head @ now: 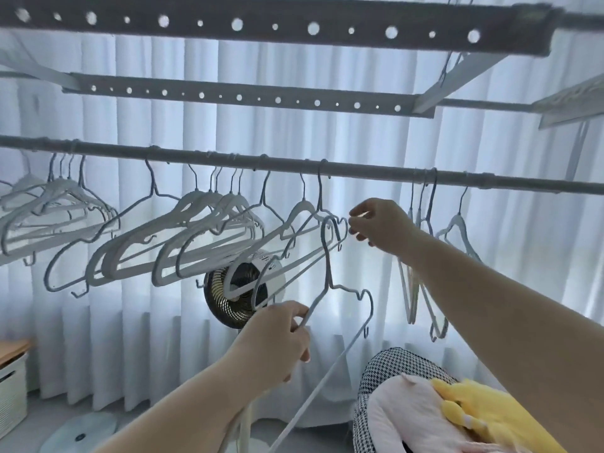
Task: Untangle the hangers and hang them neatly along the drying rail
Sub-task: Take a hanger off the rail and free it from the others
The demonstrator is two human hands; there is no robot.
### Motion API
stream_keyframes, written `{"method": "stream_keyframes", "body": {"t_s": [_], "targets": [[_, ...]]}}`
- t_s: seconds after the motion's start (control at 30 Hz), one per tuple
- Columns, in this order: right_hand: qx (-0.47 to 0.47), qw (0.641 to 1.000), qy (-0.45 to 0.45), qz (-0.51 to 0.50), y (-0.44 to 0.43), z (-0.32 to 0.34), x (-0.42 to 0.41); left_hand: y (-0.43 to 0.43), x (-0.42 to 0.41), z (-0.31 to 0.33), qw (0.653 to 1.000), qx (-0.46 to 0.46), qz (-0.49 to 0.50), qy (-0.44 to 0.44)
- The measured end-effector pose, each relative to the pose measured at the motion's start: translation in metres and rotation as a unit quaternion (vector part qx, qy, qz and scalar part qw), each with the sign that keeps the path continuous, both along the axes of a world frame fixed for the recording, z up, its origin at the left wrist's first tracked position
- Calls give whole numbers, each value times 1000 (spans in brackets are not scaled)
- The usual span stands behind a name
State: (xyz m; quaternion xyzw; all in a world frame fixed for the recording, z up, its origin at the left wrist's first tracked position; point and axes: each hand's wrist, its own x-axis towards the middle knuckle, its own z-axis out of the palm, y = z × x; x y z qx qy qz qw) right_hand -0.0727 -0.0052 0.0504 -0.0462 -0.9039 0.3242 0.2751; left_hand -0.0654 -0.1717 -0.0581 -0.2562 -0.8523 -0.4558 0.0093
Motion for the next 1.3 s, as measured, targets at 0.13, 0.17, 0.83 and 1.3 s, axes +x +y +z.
{"method": "stream_keyframes", "body": {"t_s": [0.13,0.17,0.83,1.3], "targets": [[151,983,37,-98,45,11,-17,32,-30,24,999,34,18,14],[171,978,38,-111,56,13,-21,40,-37,31,999,45,20,15],[337,927,49,-157,154,46,-76,155,-101,79,993,96,17,66],[322,934,49,-146,145,47,-73,149,-99,85,997,16,-27,75]]}}
